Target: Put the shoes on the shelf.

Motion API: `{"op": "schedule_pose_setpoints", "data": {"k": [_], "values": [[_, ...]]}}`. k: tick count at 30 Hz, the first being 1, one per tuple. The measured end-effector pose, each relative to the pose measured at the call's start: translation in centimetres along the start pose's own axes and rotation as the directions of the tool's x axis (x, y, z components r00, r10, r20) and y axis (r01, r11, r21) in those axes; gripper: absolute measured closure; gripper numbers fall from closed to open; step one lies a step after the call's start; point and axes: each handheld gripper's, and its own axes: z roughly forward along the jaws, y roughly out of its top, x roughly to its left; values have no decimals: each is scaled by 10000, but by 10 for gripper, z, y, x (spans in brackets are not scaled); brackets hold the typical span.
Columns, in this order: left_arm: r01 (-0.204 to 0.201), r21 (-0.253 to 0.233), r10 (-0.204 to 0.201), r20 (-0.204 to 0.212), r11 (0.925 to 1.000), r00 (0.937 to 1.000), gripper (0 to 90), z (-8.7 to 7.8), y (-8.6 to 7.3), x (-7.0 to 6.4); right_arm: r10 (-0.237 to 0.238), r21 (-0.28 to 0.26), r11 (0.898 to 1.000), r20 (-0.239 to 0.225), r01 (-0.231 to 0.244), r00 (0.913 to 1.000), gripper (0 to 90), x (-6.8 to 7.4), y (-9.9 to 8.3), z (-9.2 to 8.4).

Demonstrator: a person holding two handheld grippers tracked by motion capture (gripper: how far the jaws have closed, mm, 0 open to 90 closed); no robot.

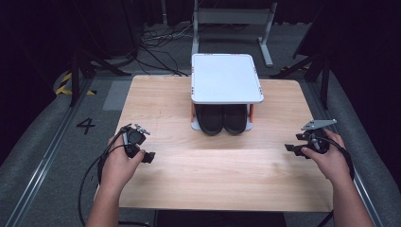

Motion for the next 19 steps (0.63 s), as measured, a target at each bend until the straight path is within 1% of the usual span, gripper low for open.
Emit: {"op": "schedule_pose_setpoints", "data": {"k": [1, 2, 3, 4, 5, 6, 7, 8, 11, 12, 13, 15, 16, 17, 19], "values": [[-58, -17, 58, -14, 10000, 10000, 198, 2, -1, 1, 159, 57, 9999, 4, -159, 9999, 326, -3, -3, 4], [-58, -17, 58, -14, 10000, 10000, 208, 2, -1, 1, 159, 57, 9999, 4, -159, 9999, 326, -3, -3, 4], [-127, -41, 128, 179, 9999, 9998, 213, 9, -4, 4, 474, 189, 9987, -191, -471, 9987, 330, -6, -7, 9], [-153, -108, 155, 214, 9998, 9997, 213, 12, -4, 6, 618, 199, 9979, -254, -613, 9978, 332, -8, -9, 11], [-79, -232, 87, 366, 9997, 9993, 214, 16, -6, 8, 690, 162, 9975, -278, -686, 9972, 333, -10, -11, 14], [-79, -232, 87, 366, 9997, 9993, 214, 16, -6, 8, 690, 162, 9975, -278, -686, 9972, 333, -10, -11, 14], [40, -249, -28, 492, 9997, 9988, 214, 18, -7, 10, 823, 156, 9965, -238, -819, 9963, 333, -13, -14, 16], [144, -372, -125, 499, 9992, 9987, 215, 21, -8, 12, 934, 157, 9955, -270, -930, 9953, 334, -15, -16, 18], [606, -590, -577, 496, 9964, 9971, 217, 27, -14, 16, 1390, 50, 9903, -251, -1389, 9900, 347, -21, -24, 23], [898, -655, -855, 664, 9938, 9941, 216, 29, -16, 19, 1532, -73, 9881, -242, -1534, 9879, 360, -22, -26, 25], [1097, -729, -1046, 710, 9913, 9920, 215, 31, -17, 20, 1844, -108, 9827, -326, -1848, 9823, 361, -23, -29, 27], [1492, -737, -1443, 687, 9861, 9871, 219, 35, -19, 23, 2253, -386, 9734, -175, -2259, 9741, 370, -24, -33, 30], [1706, -695, -1653, 755, 9829, 9833, 224, 37, -19, 24, 2415, -496, 9691, -109, -2417, 9703, 371, -24, -35, 32], [1876, -682, -1824, 751, 9799, 9803, 228, 38, -20, 25, 2493, -561, 9668, -50, -2492, 9684, 370, -24, -36, 33], [2135, -884, -2086, 609, 9729, 9761, 231, 39, -20, 26, 2565, -545, 9651, 28, -2560, 9665, 368, -25, -39, 37]]}}
